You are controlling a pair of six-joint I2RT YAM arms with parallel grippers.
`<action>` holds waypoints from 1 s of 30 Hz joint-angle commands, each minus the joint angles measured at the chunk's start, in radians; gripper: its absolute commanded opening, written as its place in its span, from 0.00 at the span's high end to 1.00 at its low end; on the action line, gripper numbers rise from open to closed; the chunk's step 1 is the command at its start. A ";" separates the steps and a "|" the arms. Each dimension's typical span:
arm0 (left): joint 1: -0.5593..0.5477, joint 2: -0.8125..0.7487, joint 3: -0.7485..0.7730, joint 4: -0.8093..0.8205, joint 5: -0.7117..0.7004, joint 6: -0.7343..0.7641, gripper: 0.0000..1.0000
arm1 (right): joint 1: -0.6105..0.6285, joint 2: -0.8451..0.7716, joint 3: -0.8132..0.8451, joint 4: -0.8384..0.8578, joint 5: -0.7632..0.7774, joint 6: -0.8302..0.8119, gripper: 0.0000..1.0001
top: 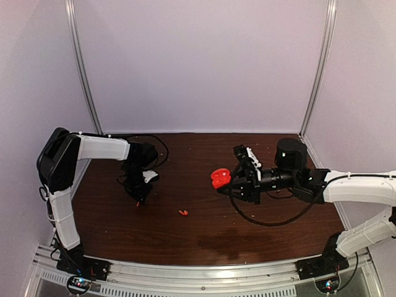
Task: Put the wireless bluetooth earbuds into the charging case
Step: Pick up the left earbud from the center of the board, then insert the left earbud into the left side groove of the charging case.
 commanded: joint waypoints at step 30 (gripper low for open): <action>-0.332 -0.687 -0.199 1.044 0.346 0.096 0.90 | 0.013 -0.084 -0.161 0.464 0.196 -0.130 1.00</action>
